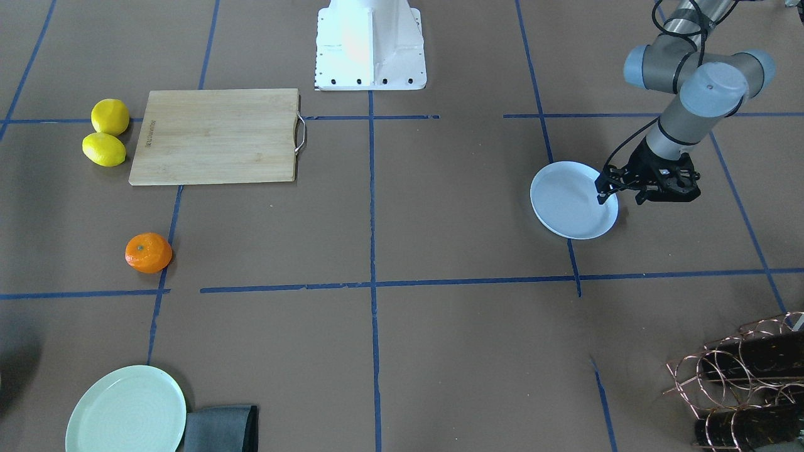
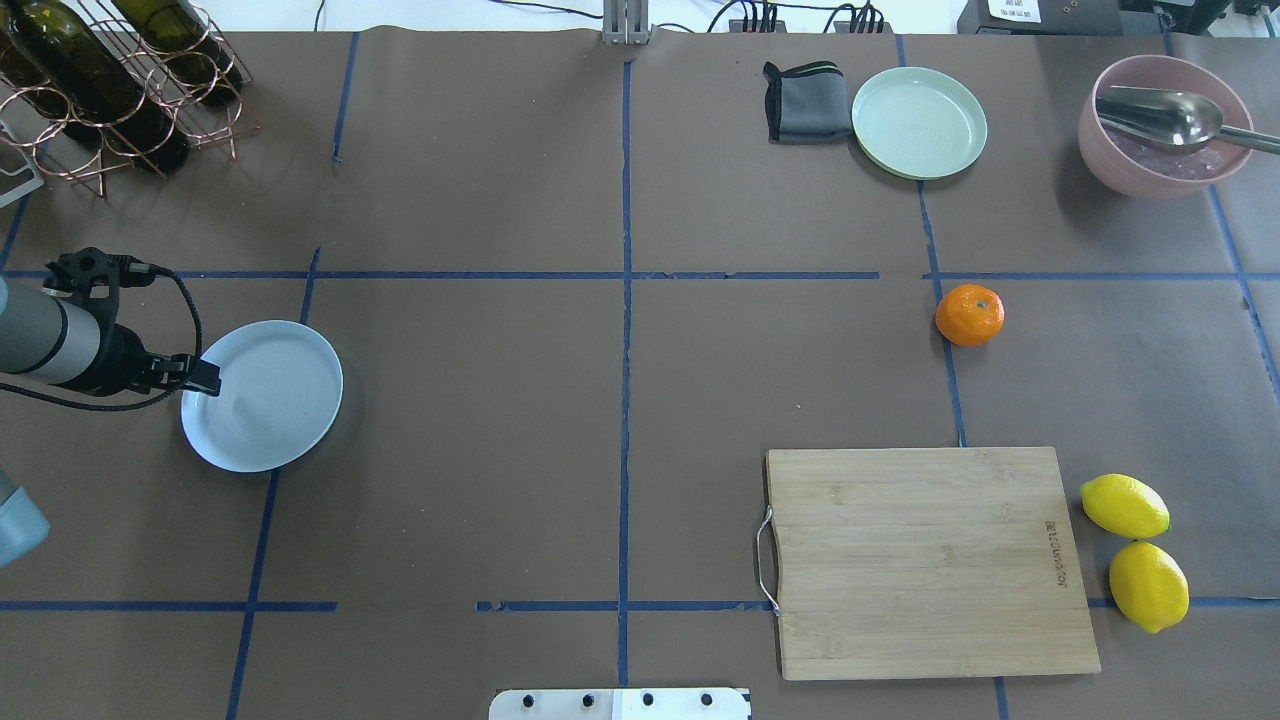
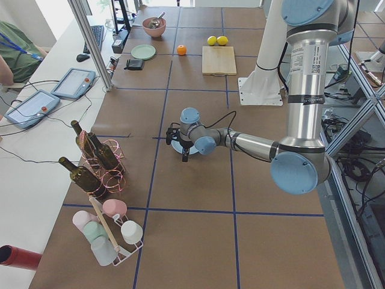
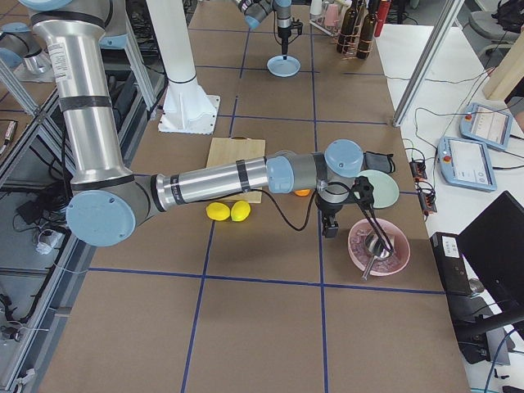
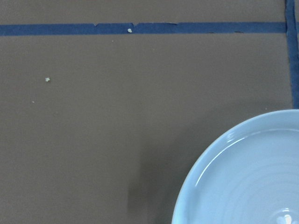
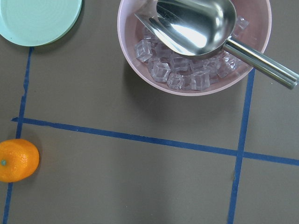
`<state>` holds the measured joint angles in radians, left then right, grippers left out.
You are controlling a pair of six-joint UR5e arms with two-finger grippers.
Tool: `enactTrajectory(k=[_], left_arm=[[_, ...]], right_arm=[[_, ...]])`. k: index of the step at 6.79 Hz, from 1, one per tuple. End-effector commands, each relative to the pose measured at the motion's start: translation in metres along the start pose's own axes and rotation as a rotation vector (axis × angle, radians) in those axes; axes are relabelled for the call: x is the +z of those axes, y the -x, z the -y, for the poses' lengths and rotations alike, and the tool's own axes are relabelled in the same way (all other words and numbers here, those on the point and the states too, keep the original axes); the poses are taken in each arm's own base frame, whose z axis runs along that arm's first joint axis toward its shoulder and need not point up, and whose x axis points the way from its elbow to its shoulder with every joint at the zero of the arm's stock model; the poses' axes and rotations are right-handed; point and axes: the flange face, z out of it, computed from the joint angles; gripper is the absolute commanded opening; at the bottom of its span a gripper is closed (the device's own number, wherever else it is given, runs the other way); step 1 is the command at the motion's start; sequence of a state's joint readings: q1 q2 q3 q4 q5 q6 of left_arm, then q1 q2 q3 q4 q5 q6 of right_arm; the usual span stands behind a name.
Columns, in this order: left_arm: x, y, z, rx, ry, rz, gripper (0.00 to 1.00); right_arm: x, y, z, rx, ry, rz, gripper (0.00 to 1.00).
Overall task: Pick orange to plate
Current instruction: 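Move the left gripper down to the rim of the light blue plate, then grip the plate rim with the left gripper and slide it toward the table center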
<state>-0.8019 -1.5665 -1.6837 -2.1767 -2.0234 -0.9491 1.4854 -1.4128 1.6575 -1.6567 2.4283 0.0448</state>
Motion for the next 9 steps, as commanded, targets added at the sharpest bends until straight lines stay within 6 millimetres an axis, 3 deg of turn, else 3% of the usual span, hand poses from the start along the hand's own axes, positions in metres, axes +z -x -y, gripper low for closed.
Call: enactTrajectory(k=[1,4,6,8,9], left_arm=[[0.0035,-0.0039,-0.0033,0.009,0.007,-0.001,0.86],[0.0031,-0.0056,-0.0023,0.012,0.004,-0.002,0.63],[0.0028,-0.0076,-0.0032,0.016,0.005,-0.005,0.36],[0.003,-0.0068,-0.0037,0.018,0.006,-0.004,0.02],[-0.0015,-0.0102,-0.003,0.025,0.0,-0.012,0.0]], right_arm=[[-0.0001,0.0005,0.0001,0.0,0.0,0.0,1.0],[-0.0012,0.0005,0.0,0.0,-0.002,0.0,1.0],[-0.0012,0.0005,0.0,0.0,-0.002,0.0,1.0],[-0.0012,0.0006,0.0,0.0,-0.002,0.001,1.0],[-0.0017,0.0014,0.0,-0.001,-0.003,0.003,1.0]])
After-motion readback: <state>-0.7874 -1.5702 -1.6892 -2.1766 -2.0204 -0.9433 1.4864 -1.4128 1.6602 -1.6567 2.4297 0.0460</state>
